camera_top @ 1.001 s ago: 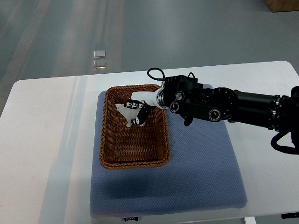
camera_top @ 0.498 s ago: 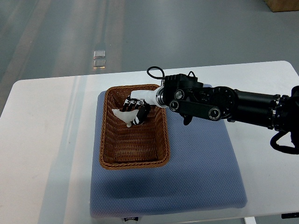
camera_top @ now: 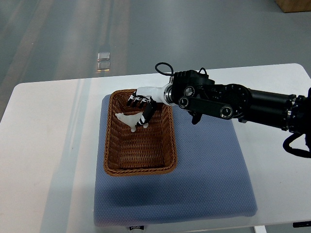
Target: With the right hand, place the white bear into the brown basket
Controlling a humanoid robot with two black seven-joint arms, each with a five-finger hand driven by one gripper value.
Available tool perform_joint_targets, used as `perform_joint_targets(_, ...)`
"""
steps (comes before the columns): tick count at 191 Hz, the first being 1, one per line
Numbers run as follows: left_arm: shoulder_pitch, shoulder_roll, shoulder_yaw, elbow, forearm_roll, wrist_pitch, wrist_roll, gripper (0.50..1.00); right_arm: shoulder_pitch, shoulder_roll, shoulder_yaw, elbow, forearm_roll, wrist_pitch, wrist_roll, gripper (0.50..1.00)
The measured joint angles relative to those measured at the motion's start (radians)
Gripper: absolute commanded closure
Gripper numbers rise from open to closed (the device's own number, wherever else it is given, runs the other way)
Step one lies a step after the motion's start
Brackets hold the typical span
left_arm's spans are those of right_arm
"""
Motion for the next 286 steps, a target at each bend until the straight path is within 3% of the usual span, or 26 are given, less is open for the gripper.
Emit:
perform_joint_targets(39,0.0,0.0,0.0,-0.004,0.001,0.0,0.0,0.5,-0.009,-0.105,0.185,0.001,0.005,0.002,0.009,0.644)
perform_joint_targets(73,0.0,0.0,0.0,-0.007,0.002,0.0,0.0,0.5,-0.118,-0.166,0.484,0.001,0.074,-0.024,0.072,0.638)
perform_joint_targets(82,0.0,0.0,0.0,-0.007,0.002,0.0,0.0,0.5,-0.157,-0.17,0.567,0.001,0.101,-0.03,0.081,0.628)
perform_joint_targets(89,0.0,0.0,0.0,-0.007,0.002,0.0,0.0,0.5,-0.192,-0.171,0.64,0.001,0.12,-0.033,0.084,0.577)
perform_joint_targets(150,0.0,0.0,0.0,-0.007,0.002,0.0,0.0,0.5,-0.374,-0.137,0.993,-0.012,0.207,-0.038,0.088,0.574)
perform_joint_targets(174,0.0,0.0,-0.001,-0.01,0.002,0.0,0.0,0.5,-0.417,-0.117,1.074,-0.071,0.296,-0.046,0.103,0.574)
perform_joint_targets(192,0.0,0.0,-0.002,-0.01,0.002,-0.001,0.0,0.5,-0.433,-0.094,1.123,-0.14,0.358,-0.062,0.18,0.574)
perform_joint_targets(226,0.0,0.0,-0.003,-0.01,0.003,-0.001,0.0,0.5,-0.472,-0.064,1.148,-0.223,0.478,-0.064,0.437,0.574)
perform_joint_targets(244,0.0,0.0,-0.002,-0.01,0.003,-0.002,0.0,0.5,-0.489,-0.041,1.148,-0.253,0.519,-0.059,0.536,0.574)
perform_joint_targets(261,0.0,0.0,-0.002,-0.01,0.004,-0.002,0.0,0.5,-0.501,-0.02,1.149,-0.27,0.531,-0.055,0.582,0.574)
perform_joint_targets(286,0.0,0.0,-0.003,-0.011,0.004,-0.002,0.0,0.5,-0.511,0.002,1.149,-0.275,0.534,-0.054,0.596,0.572)
